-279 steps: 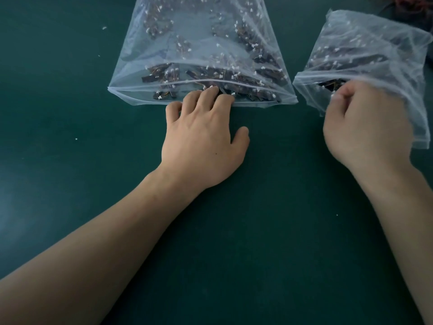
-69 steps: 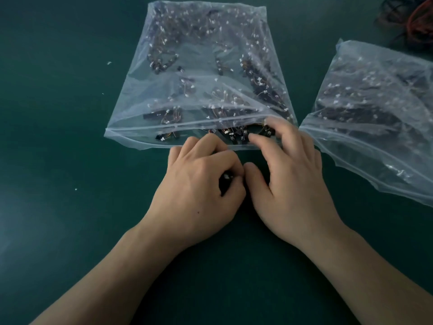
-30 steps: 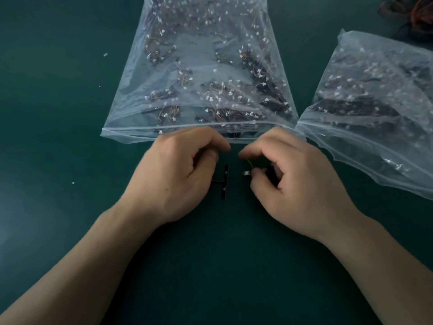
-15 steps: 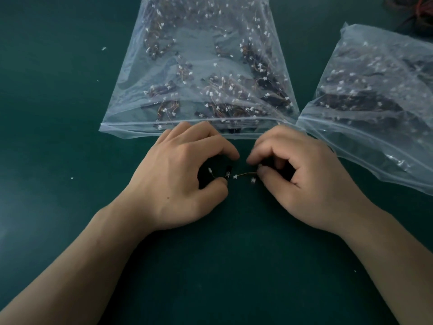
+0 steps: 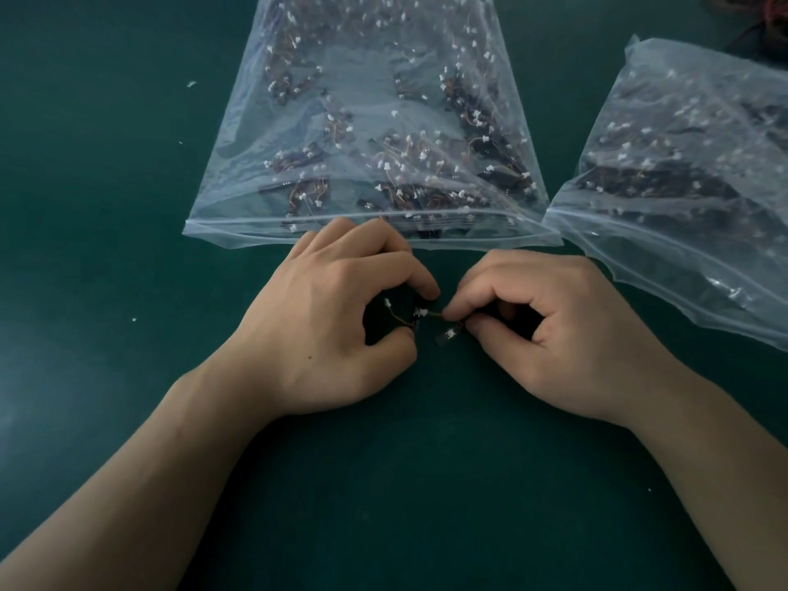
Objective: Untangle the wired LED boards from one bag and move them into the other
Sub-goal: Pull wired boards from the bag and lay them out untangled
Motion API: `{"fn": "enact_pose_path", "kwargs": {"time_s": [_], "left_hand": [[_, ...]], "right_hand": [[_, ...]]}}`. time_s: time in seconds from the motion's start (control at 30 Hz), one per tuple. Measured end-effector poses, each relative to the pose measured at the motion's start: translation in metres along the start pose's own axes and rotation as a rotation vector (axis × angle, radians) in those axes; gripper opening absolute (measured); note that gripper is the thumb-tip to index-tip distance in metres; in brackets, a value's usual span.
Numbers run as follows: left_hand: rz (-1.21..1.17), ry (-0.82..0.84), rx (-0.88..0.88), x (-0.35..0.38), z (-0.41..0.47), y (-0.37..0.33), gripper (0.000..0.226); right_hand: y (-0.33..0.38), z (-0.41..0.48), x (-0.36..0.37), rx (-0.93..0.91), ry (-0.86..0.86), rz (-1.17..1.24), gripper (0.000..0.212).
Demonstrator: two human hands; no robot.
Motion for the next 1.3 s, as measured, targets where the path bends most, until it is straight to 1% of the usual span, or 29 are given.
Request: {"fn": "enact_pose_path", "kwargs": {"time_s": [0.17, 0.27, 0.37, 0.47, 0.53, 0.77, 0.97, 1.13, 1.3], "left_hand": [[-0.002, 0.003, 0.006, 0.0, 0.0, 0.001, 0.038], [0.002, 0.001, 0.015, 0.001, 0.0, 0.001, 0.037], [0.008, -0.009, 0.021, 0.001, 0.0, 0.0, 0.037], [0.006, -0.008, 0.028, 0.001, 0.0, 0.0, 0.037], [0.001, -0.005, 0.029, 0.001, 0.0, 0.0, 0.037], [0.003, -0.026, 0.01, 0.0, 0.001, -0.001, 0.034], [-0.02, -0.011, 0.006, -0.001, 0.001, -0.002, 0.041], [0.014, -0.036, -0.01, 0.0, 0.0, 0.0, 0.031], [-0.002, -0.034, -0.003, -0.001, 0.001, -0.001, 0.032]], "right_hand": [[0.004, -0.002, 0.002, -0.062, 0.03, 0.036, 0.032], [0.007, -0.003, 0.002, -0.082, 0.004, 0.016, 0.029], [0.003, -0.002, -0.003, -0.029, -0.06, -0.034, 0.027], [-0.001, 0.0, -0.007, 0.032, -0.114, -0.085, 0.016], [-0.002, 0.001, -0.009, 0.063, -0.13, -0.098, 0.013], [-0.001, 0.002, -0.005, 0.057, -0.086, -0.129, 0.01], [0.001, 0.001, -0.002, 0.022, -0.069, -0.121, 0.011], [0.005, 0.0, 0.001, -0.037, -0.042, -0.15, 0.012], [0.006, -0.001, -0.001, -0.033, -0.089, -0.136, 0.012]]}}
Point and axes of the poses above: each hand's wrist, its own z-axis towards the middle knuckle, its own x-axis out of the palm, y = z × x, the point moved 10 cm from there along z, towards the middle knuckle, and after that the axes turned 7 degrees about x, right-handed, at the moved point
